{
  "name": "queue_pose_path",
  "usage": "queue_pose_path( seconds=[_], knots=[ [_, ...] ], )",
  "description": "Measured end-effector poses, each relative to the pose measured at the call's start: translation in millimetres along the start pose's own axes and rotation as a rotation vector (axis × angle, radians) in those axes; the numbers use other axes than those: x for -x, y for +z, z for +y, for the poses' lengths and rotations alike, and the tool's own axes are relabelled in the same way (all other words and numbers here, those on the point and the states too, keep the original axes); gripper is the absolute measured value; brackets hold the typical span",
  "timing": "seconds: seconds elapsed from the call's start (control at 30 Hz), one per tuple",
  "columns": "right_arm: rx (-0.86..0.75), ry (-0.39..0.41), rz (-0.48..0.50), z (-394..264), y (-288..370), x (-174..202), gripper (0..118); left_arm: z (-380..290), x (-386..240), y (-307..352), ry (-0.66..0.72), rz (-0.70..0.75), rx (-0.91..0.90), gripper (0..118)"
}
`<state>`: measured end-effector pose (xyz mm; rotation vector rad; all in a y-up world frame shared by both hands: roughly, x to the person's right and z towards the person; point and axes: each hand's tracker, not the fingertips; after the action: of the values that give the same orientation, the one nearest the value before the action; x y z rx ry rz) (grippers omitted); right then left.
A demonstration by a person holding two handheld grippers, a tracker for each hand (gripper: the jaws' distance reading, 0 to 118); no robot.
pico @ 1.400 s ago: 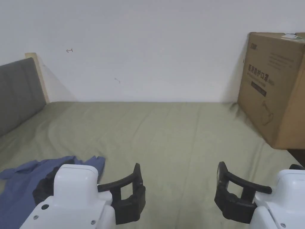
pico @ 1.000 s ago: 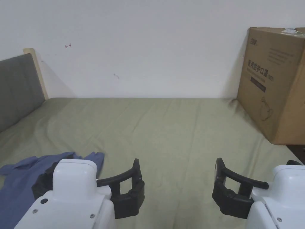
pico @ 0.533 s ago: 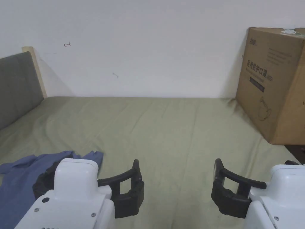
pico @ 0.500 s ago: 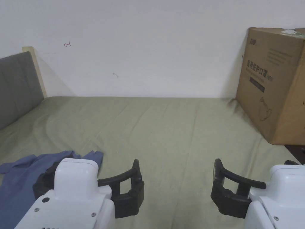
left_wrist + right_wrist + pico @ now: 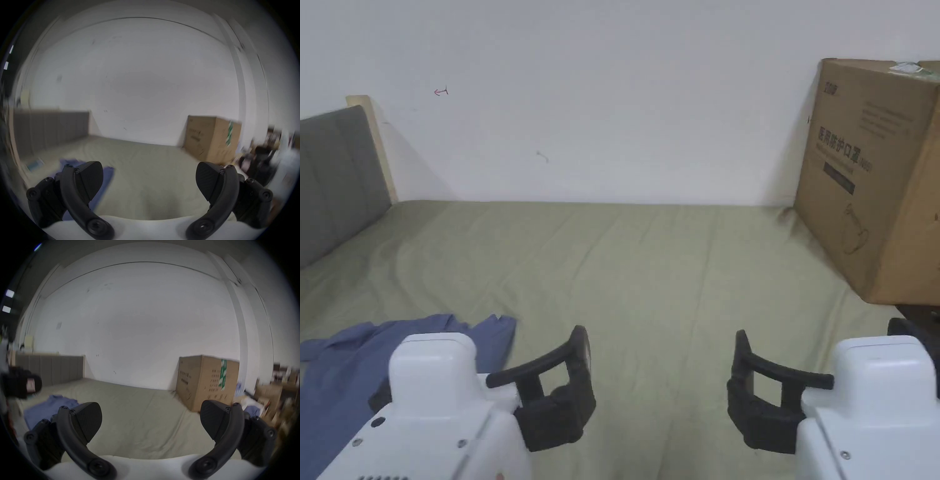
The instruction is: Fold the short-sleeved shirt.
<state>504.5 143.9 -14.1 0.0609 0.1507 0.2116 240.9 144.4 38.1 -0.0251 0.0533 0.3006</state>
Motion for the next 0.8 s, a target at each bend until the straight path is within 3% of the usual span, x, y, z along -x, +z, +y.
queue_pose_path(
  seconds=[0.1,0.17,0.23,0.33,0.47,0.53,0.63,0.77,0.8],
  knots=[
    [-0.05,0.281,-0.01,2.3,3.8,20.4,118,-10.9,26.5,-7.1,0.399,-0.111,0.004,114],
    [-0.083,0.448,0.003,-0.6,6.9,34.0,118,-24.1,38.5,-12.5,0.609,-0.124,-0.001,114],
    [-0.112,0.563,0.032,-4.6,9.9,44.9,118,-36.9,46.3,-15.2,0.745,-0.117,-0.002,114],
    [-0.095,0.628,0.105,-8.5,10.1,54.0,118,-45.9,48.0,-16.0,0.775,-0.085,0.011,114],
    [-0.066,0.588,0.136,-13.5,7.8,56.9,118,-38.1,38.2,-14.4,0.697,-0.05,0.02,114],
    [-0.034,0.447,0.132,-9.9,4.1,50.1,118,-30.0,31.8,-11.9,0.595,-0.009,0.005,114],
    [0.001,0.083,0.134,-0.1,-1.1,26.8,118,-12.8,10.7,-7.2,0.266,0.084,-0.04,114],
    [0.133,-0.462,0.061,-4.7,-13.0,-13.9,118,-8.3,-23.8,-4.3,-0.366,0.21,-0.102,114],
    [0.157,-0.589,0.086,-12.7,-17.1,-24.8,118,-11.2,-35.0,-5.2,-0.541,0.261,-0.106,114]
  ],
)
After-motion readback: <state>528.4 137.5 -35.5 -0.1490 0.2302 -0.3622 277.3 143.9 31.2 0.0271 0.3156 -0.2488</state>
